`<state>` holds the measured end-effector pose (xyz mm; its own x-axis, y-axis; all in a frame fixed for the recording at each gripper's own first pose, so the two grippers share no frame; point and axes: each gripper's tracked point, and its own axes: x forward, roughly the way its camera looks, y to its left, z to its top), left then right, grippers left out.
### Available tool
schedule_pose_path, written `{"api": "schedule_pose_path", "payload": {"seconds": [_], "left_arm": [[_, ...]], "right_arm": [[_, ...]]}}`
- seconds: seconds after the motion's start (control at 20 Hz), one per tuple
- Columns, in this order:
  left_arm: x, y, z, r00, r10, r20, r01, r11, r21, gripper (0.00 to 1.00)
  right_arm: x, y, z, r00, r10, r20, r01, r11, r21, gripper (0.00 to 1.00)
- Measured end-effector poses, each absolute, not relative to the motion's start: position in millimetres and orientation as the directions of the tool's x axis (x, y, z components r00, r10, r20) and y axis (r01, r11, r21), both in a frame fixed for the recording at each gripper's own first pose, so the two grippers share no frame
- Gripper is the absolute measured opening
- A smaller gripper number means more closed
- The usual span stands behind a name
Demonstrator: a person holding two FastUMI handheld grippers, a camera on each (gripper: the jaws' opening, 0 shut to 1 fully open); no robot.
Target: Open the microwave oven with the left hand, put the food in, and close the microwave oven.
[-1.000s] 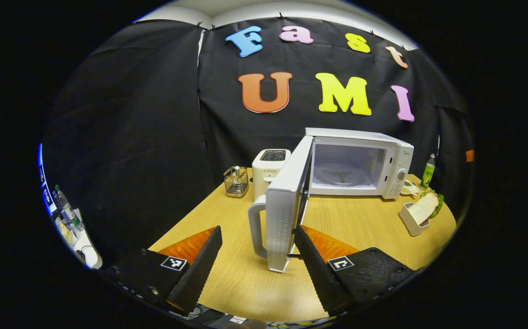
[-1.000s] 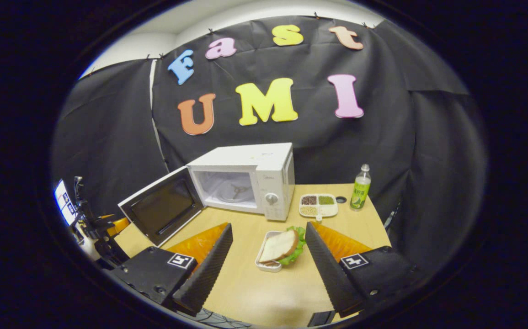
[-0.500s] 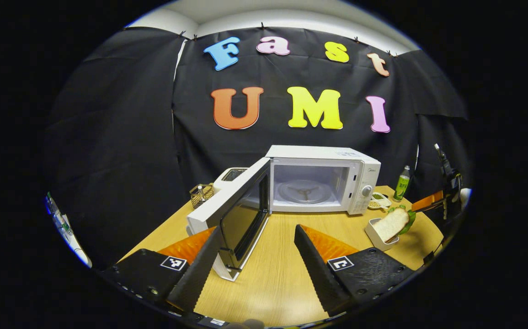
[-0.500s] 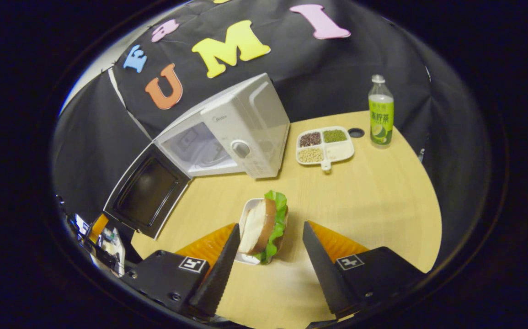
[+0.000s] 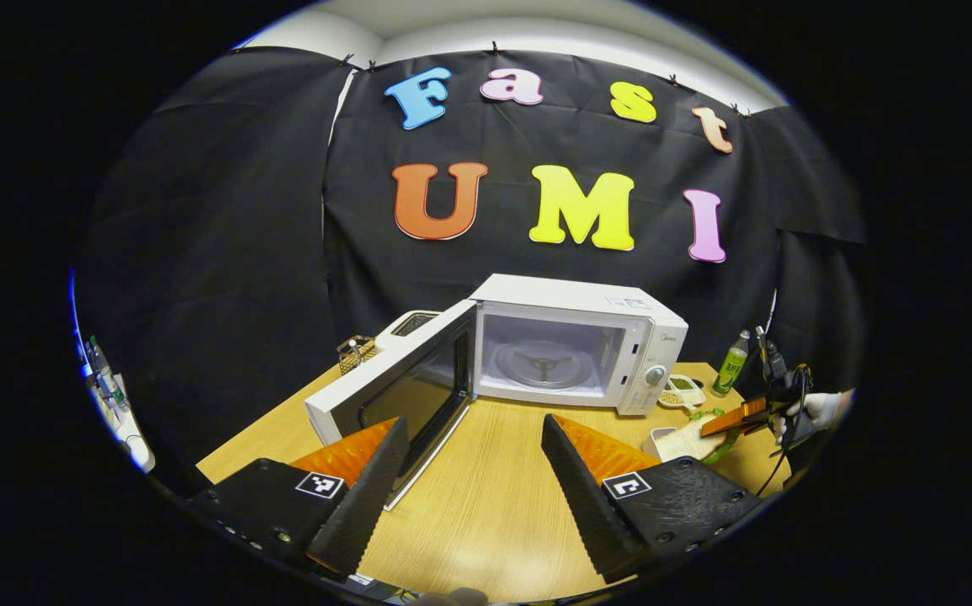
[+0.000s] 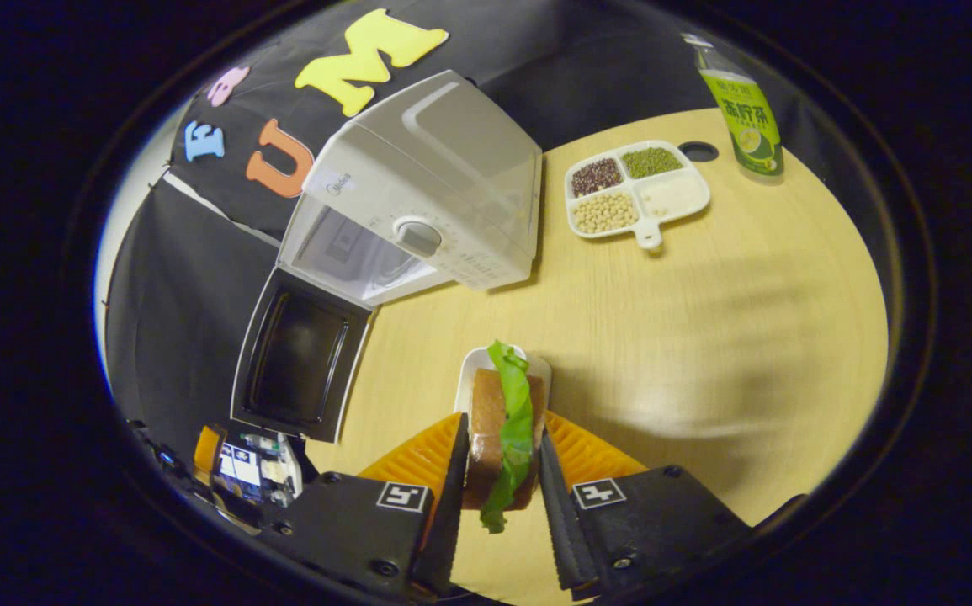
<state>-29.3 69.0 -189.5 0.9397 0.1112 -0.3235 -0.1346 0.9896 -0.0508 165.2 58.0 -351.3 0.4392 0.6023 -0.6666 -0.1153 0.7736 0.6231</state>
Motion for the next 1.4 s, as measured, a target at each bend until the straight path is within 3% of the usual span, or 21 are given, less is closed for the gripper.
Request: {"api": "schedule_pose_path", "payload": {"seconds": [0.1,0.15,0.35,0.4,0.9,1.15,1.4], "left_arm": [[-29,69,-191,0.938,0.104,-0.332,-0.125,0.991,-0.044,0.96],[-30,71,-194,0.936,0.105,-0.337,-0.126,0.991,-0.040,0.96],[-30,79,-196,0.939,0.097,-0.329,-0.123,0.991,-0.059,0.96],[-31,82,-197,0.940,0.091,-0.330,-0.118,0.991,-0.063,0.95],[-49,116,-205,0.938,0.035,-0.344,-0.071,0.993,-0.092,0.96],[-57,132,-204,0.933,-0.001,-0.359,-0.036,0.995,-0.097,0.96],[-53,149,-187,0.936,-0.021,-0.352,-0.001,0.998,-0.062,0.96]], "right_arm": [[166,59,-350,0.438,0.601,-0.669,-0.117,0.776,0.620,0.45],[164,61,-349,0.441,0.598,-0.669,-0.115,0.777,0.619,0.36],[163,65,-331,0.471,0.577,-0.667,-0.135,0.795,0.592,0.31],[163,67,-321,0.487,0.572,-0.660,-0.145,0.798,0.585,0.40],[175,162,-190,0.667,0.589,-0.457,-0.247,0.753,0.610,0.39],[202,233,-177,0.739,0.582,-0.340,-0.188,0.662,0.725,0.39],[253,276,-208,0.838,0.464,-0.287,-0.079,0.624,0.778,0.38]]}}
